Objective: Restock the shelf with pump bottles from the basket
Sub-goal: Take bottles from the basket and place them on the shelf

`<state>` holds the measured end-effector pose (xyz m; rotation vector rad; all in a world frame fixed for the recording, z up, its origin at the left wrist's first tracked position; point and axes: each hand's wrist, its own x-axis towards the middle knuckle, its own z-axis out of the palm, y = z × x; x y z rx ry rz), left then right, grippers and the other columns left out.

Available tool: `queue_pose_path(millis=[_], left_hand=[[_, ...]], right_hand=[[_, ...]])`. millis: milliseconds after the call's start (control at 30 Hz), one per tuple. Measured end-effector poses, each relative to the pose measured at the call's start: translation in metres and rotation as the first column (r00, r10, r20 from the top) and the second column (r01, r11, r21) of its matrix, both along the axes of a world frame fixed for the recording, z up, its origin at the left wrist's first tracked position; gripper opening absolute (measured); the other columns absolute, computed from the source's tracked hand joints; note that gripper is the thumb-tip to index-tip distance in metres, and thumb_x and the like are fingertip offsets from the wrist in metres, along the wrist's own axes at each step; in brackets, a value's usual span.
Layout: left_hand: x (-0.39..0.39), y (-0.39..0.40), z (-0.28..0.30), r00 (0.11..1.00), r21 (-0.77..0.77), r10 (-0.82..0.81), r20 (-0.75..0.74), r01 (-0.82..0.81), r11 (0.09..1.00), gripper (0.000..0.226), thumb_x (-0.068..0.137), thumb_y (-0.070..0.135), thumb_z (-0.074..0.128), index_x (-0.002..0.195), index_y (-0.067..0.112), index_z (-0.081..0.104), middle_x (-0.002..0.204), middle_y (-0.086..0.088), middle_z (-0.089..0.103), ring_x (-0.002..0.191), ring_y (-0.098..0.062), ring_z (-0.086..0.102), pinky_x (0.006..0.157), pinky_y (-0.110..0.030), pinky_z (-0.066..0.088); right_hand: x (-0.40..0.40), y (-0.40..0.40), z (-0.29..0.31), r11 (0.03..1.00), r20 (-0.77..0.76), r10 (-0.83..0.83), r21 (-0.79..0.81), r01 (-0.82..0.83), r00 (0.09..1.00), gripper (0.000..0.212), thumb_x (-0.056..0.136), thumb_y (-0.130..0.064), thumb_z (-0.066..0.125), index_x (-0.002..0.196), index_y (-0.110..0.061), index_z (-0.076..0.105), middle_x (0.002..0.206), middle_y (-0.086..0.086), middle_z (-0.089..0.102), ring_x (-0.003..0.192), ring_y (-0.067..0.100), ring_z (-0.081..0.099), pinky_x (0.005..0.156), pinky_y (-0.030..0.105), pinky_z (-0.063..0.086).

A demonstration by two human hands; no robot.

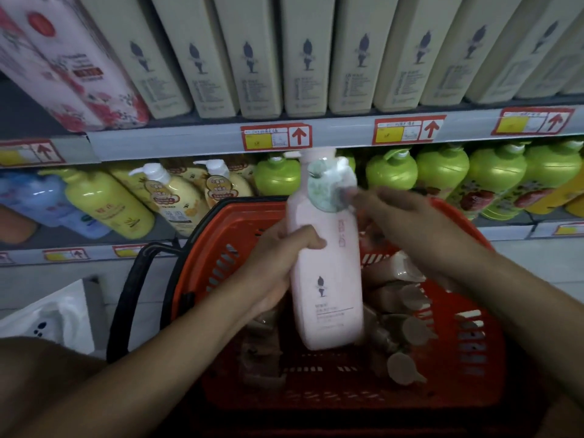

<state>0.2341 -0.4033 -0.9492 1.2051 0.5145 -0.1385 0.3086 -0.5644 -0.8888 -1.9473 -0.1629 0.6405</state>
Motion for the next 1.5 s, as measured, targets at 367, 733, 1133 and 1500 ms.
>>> queue_pose_path(millis=[367,733,1133,1500], left_hand=[[0.006,0.026,0.042,0.987,0.248,-0.147,0.070,0.126,0.960,0.057,0.075,0.017,0.077,0.128,0.018,0.057,0.119,-0.002,0.072,0.109,-0.015,0.069,0.094,-0.035,0.057],[-0.033,0.023,0.075,0.923,0.578,-0.174,0.344,-0.062,0.814,0.044,0.080,0.009,0.081,0.121,0.021,0.069,0.105,0.012,0.077,0.090,-0.001,0.072,0.076,-0.017,0.056],[-0.030,0.020,0.218,0.762,0.492,-0.108,0.639,-0.296,0.819,0.061,0.074,-0.009,0.079,0.103,0.041,0.061,0.093,0.030,0.074,0.092,0.006,0.071,0.073,-0.009,0.053],[0.055,0.055,0.371,0.554,0.447,-0.061,0.830,-0.596,0.667,0.055,0.082,-0.008,0.072,0.119,0.032,0.062,0.084,0.040,0.068,0.085,0.020,0.064,0.065,-0.002,0.049]], right_hand=[[-0.020,-0.001,-0.022,0.909,-0.383,0.132,0.414,0.042,0.914,0.037,0.085,-0.010,0.070,0.121,-0.008,0.067,0.118,0.017,0.073,0.109,0.034,0.070,0.096,0.053,0.054],[-0.033,-0.003,0.024,0.913,-0.119,0.011,0.407,0.039,0.993,0.049,0.077,-0.011,0.077,0.124,-0.007,0.062,0.112,0.019,0.074,0.108,0.038,0.070,0.099,0.058,0.051],[-0.043,0.016,0.169,0.907,0.529,-0.094,0.394,-0.146,0.843,0.061,0.061,-0.071,0.072,0.114,-0.040,0.070,0.113,-0.007,0.073,0.104,0.000,0.068,0.080,0.018,0.055],[0.035,0.091,0.300,0.889,0.771,-0.284,0.434,-0.144,0.571,0.047,0.092,-0.051,0.059,0.136,-0.044,0.048,0.128,-0.015,0.051,0.112,-0.005,0.055,0.095,0.030,0.052]])
